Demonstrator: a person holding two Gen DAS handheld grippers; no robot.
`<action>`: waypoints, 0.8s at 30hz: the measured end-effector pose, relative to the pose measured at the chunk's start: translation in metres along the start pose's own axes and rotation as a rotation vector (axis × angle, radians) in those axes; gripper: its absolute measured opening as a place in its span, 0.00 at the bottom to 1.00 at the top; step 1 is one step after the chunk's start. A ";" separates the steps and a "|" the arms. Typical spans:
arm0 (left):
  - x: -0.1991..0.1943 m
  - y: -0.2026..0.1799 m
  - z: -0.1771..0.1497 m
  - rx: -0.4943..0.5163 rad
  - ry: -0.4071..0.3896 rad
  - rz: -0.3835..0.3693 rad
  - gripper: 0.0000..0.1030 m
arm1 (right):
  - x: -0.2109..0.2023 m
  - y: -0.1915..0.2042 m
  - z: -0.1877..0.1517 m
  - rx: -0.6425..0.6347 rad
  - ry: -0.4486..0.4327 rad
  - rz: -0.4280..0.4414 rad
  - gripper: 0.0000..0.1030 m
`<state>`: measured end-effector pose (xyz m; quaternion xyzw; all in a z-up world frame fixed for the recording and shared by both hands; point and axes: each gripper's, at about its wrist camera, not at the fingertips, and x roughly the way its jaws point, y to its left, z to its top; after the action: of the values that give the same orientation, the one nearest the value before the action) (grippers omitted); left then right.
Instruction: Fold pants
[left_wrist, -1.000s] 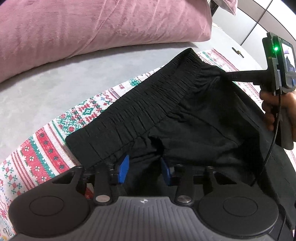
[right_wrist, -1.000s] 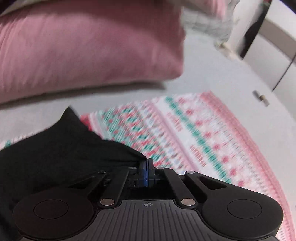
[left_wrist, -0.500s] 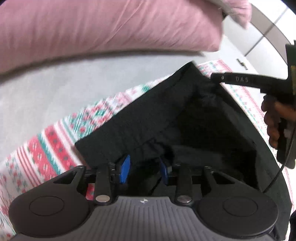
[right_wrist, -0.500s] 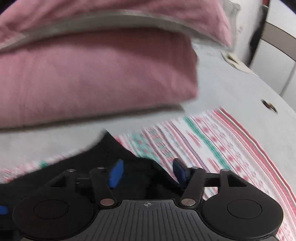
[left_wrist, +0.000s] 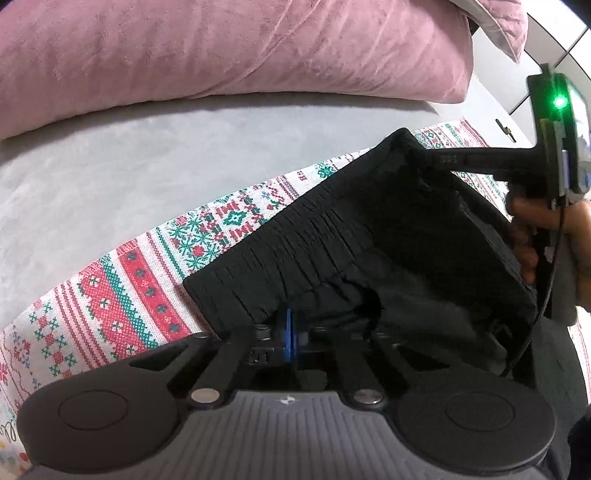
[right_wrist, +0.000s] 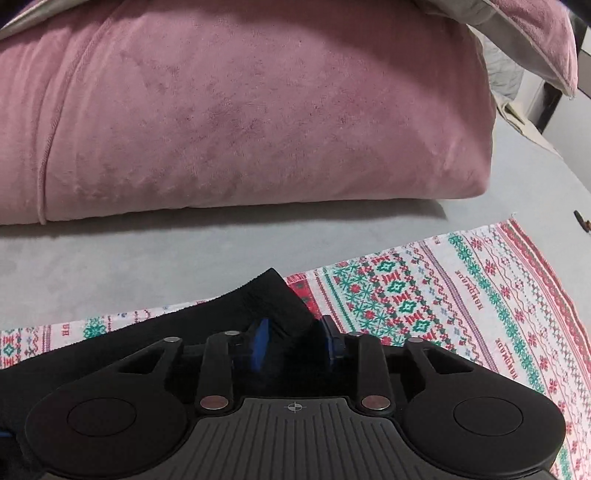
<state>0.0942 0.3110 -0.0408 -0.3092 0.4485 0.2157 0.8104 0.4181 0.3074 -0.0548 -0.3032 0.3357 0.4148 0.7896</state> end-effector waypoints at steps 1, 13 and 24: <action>0.002 -0.002 0.003 -0.003 0.002 0.000 0.31 | -0.003 0.003 0.001 -0.014 -0.001 -0.017 0.19; 0.002 0.002 0.007 -0.030 0.010 -0.020 0.31 | -0.087 0.030 -0.006 -0.021 -0.155 -0.085 0.07; -0.002 -0.002 0.003 -0.018 -0.002 -0.007 0.31 | -0.127 0.041 -0.013 -0.039 -0.168 -0.111 0.07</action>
<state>0.0966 0.3111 -0.0375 -0.3179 0.4446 0.2174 0.8087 0.3245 0.2599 0.0291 -0.3008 0.2431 0.4006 0.8307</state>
